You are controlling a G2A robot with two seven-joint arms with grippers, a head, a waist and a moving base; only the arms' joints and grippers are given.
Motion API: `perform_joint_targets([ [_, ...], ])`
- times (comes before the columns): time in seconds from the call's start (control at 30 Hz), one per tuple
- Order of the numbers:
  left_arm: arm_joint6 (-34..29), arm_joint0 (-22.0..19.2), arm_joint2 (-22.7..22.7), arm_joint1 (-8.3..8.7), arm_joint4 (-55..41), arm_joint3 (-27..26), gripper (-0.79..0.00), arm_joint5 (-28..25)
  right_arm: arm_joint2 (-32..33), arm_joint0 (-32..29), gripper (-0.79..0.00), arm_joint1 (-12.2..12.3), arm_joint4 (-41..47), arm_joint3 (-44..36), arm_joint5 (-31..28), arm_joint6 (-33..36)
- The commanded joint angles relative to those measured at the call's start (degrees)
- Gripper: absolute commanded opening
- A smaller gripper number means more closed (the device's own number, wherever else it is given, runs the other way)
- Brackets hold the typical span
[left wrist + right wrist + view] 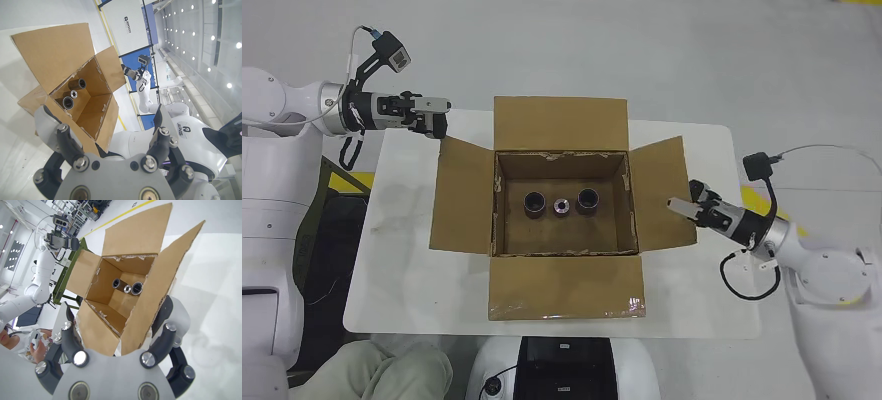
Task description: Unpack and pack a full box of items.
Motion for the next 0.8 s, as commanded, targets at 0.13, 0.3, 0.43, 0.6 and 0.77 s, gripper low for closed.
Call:
perform_joint_targets([
  [0.13,0.0,0.0,0.0,0.0,0.0,0.0,0.0,0.0,-3.1,2.46,0.0,0.1,0.19,-2.7,-0.77,-0.23],
  [0.3,0.0,0.0,0.0,0.0,0.0,0.0,0.0,0.0,-7.68,4.94,0.0,0.02,-0.99,-3.54,-1.16,-0.05],
  [0.43,0.0,0.0,0.0,0.0,0.0,0.0,0.0,0.0,-11.93,6.87,0.0,-0.13,-2.29,-3.2,-0.93,0.27],
  [0.6,0.0,0.0,0.0,0.0,0.0,0.0,0.0,0.0,-16.59,9.27,0.0,-0.35,-3.8,-1.56,-0.18,0.69],
  [0.77,0.0,0.0,0.0,0.0,0.0,0.0,0.0,0.0,-19.75,10.6,0.0,-0.42,-4.5,-0.37,0.59,1.74],
])
